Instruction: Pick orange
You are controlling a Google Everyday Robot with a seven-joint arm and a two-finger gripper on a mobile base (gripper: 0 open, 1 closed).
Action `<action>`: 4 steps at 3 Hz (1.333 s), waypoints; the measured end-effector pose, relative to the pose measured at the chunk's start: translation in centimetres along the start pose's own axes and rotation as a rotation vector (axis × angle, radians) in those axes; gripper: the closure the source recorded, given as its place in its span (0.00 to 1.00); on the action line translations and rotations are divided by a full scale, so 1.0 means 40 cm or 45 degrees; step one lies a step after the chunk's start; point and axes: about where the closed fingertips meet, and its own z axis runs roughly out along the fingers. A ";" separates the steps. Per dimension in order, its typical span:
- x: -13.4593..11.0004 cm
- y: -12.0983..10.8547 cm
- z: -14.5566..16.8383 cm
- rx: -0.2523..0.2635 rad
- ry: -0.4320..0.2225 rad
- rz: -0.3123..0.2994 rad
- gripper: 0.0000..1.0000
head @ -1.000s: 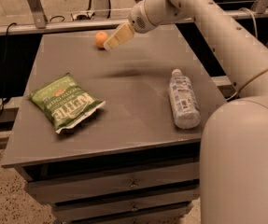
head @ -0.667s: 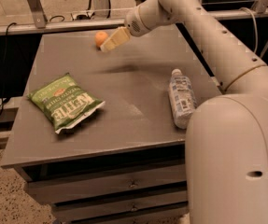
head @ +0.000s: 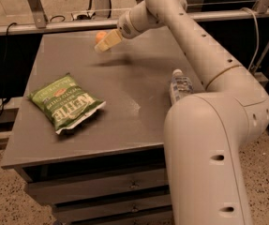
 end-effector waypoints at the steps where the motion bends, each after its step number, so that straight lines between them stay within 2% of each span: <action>1: -0.011 -0.010 0.039 0.023 0.015 0.010 0.00; 3: -0.017 -0.018 0.091 0.064 0.071 0.031 0.00; 4: -0.017 -0.018 0.100 0.075 0.081 0.039 0.16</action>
Offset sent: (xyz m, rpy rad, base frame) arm 0.0314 0.0193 -0.0134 -0.0697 0.0169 -0.0914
